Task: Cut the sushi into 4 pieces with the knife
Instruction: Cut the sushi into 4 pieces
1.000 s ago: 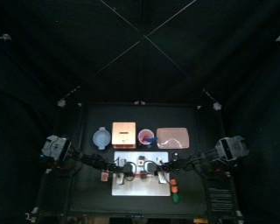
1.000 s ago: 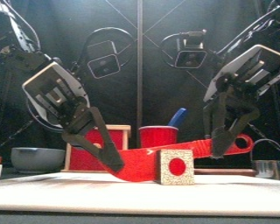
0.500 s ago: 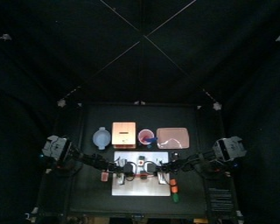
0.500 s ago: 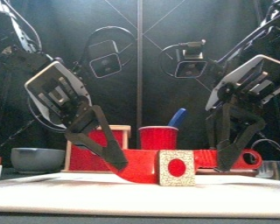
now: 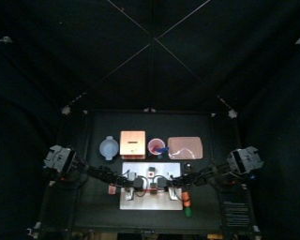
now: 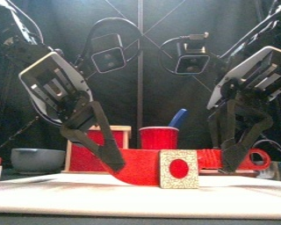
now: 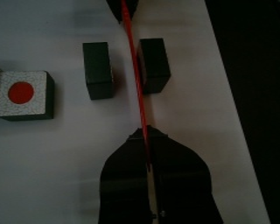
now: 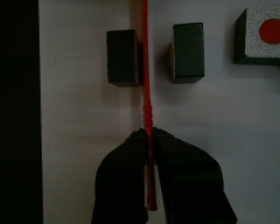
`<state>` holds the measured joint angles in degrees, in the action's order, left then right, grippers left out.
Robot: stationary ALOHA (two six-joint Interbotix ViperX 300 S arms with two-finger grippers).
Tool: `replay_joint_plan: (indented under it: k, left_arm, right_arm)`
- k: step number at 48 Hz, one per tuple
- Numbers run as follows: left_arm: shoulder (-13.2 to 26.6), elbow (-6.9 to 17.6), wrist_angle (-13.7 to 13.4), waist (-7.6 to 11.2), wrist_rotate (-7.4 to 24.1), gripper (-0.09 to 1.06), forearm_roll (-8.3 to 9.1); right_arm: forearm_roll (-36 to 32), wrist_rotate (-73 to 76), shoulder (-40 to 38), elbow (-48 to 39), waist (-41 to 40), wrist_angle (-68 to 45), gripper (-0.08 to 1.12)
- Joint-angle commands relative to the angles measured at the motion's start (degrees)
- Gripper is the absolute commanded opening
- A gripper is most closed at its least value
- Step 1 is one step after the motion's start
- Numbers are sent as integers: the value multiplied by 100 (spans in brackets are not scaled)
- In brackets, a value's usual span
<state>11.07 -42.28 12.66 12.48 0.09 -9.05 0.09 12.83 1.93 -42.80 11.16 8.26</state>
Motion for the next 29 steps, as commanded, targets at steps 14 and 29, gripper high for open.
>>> replay_joint_plan:
  k: [14, 29]
  left_arm:
    - [-1134, 44, -88, -158, 35, 69, 475]
    - [-2452, -747, 158, -659, 26, 69, 738]
  right_arm:
    - [-123, 0, -1283, -88, -18, 642, 16]
    - [264, 290, -2716, -940, -62, 1863, 18]
